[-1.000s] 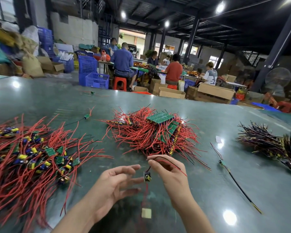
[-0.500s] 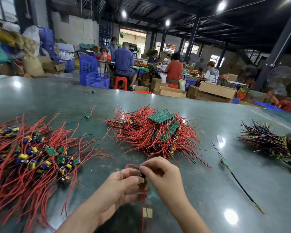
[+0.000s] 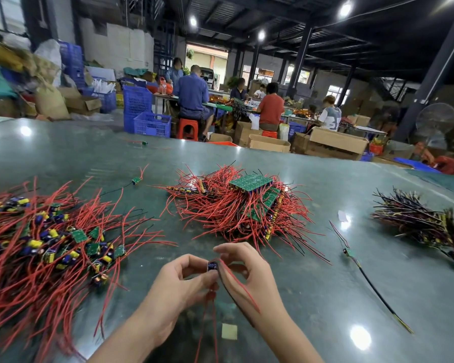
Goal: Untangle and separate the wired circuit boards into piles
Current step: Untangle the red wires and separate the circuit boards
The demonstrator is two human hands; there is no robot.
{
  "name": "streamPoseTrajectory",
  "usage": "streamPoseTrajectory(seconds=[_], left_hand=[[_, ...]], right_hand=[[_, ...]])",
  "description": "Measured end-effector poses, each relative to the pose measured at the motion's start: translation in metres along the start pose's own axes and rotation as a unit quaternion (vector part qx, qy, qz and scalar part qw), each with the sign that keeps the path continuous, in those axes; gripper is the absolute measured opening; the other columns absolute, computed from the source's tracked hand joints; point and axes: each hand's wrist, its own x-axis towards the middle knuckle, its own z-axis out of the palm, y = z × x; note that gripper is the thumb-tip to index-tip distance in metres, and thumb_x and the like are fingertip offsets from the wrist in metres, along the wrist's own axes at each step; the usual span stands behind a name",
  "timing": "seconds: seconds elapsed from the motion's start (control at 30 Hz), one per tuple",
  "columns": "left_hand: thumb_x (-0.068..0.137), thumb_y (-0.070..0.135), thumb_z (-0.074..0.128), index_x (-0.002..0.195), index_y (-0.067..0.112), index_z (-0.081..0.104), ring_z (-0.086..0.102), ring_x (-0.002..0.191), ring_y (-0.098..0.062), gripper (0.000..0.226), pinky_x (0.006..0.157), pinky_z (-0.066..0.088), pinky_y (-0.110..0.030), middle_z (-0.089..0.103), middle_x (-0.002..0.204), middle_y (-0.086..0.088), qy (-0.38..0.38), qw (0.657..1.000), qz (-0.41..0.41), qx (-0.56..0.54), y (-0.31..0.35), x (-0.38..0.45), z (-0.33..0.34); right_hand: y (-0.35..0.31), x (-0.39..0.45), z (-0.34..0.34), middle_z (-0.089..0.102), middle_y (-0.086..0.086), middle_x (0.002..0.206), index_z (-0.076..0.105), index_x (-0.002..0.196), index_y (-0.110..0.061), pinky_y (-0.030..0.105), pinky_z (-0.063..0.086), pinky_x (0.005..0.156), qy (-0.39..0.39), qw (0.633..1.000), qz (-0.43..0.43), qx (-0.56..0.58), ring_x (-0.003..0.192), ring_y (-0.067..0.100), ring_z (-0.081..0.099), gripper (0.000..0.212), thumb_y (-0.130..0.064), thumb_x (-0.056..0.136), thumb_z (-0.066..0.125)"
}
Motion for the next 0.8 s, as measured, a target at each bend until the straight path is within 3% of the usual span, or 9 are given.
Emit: streamPoseTrajectory(seconds=[0.13, 0.27, 0.4, 0.5, 0.6, 0.7, 0.8], left_hand=[[0.061, 0.007, 0.077, 0.087, -0.005, 0.061, 0.064, 0.06, -0.02, 0.032, 0.054, 0.054, -0.025, 0.067, 0.074, -0.013, -0.006, 1.0, 0.008, 0.001, 0.0, 0.001, -0.002], [0.055, 0.013, 0.08, 0.084, -0.004, 0.062, 0.063, 0.062, -0.022, 0.039, 0.054, 0.054, -0.025, 0.066, 0.077, -0.015, 0.006, 1.0, 0.02, 0.009, 0.001, 0.0, -0.003], [0.052, 0.015, 0.079, 0.084, -0.002, 0.062, 0.063, 0.061, -0.021, 0.04, 0.055, 0.055, -0.026, 0.067, 0.073, -0.009, 0.008, 0.999, 0.023, 0.03, 0.002, 0.0, -0.003], [0.051, 0.01, 0.081, 0.081, 0.001, 0.063, 0.064, 0.059, -0.019, 0.035, 0.055, 0.055, -0.026, 0.067, 0.07, -0.007, -0.051, 0.999, -0.016, 0.013, 0.003, -0.002, -0.004], [0.06, 0.003, 0.084, 0.078, 0.002, 0.067, 0.067, 0.065, -0.024, 0.025, 0.058, 0.056, -0.032, 0.065, 0.074, -0.013, -0.15, 0.987, -0.059, -0.008, 0.006, -0.003, -0.007], [0.069, -0.002, 0.065, 0.08, 0.001, 0.063, 0.069, 0.074, -0.031, 0.011, 0.06, 0.057, -0.036, 0.066, 0.079, -0.016, -0.161, 0.981, -0.104, -0.039, 0.007, -0.001, -0.006], [0.08, 0.001, 0.042, 0.085, 0.004, 0.051, 0.054, 0.046, -0.021, 0.011, 0.044, 0.044, -0.025, 0.063, 0.073, -0.015, -0.135, 0.978, -0.153, -0.036, 0.009, -0.002, 0.0]], right_hand=[[-0.002, 0.0, 0.0, 0.064, -0.009, 0.087, 0.065, 0.086, -0.034, 0.015, 0.047, 0.073, -0.007, 1.0, 0.006, 0.021, 0.08, 0.002, 0.062, 0.021, -0.016, 0.078, 0.061], [-0.002, 0.0, -0.001, 0.061, -0.017, 0.094, 0.065, 0.09, -0.039, 0.024, 0.049, 0.078, -0.067, 0.997, 0.009, 0.024, 0.09, 0.006, 0.062, 0.024, -0.019, 0.079, 0.061], [-0.002, -0.002, 0.001, 0.067, -0.012, 0.087, 0.067, 0.087, -0.035, 0.021, 0.049, 0.074, -0.018, 0.999, 0.025, 0.014, 0.082, 0.005, 0.063, 0.013, -0.025, 0.078, 0.067], [-0.002, 0.002, -0.004, 0.071, -0.012, 0.074, 0.071, 0.076, -0.032, 0.014, 0.046, 0.069, 0.026, 0.997, 0.066, 0.025, 0.073, 0.0, 0.064, 0.023, -0.011, 0.083, 0.068], [-0.004, 0.006, -0.012, 0.07, -0.009, 0.068, 0.074, 0.076, -0.021, 0.01, 0.043, 0.063, 0.002, 0.984, 0.13, 0.121, 0.063, -0.004, 0.059, 0.019, -0.006, 0.085, 0.064], [-0.004, 0.004, -0.013, 0.07, -0.009, 0.069, 0.075, 0.075, -0.02, 0.01, 0.043, 0.061, -0.007, 0.973, 0.163, 0.163, 0.062, -0.005, 0.056, 0.017, -0.009, 0.083, 0.066], [-0.003, 0.003, -0.006, 0.072, -0.007, 0.071, 0.074, 0.071, -0.024, 0.012, 0.046, 0.063, 0.001, 0.975, 0.169, 0.146, 0.065, -0.003, 0.06, 0.02, -0.006, 0.08, 0.069]])
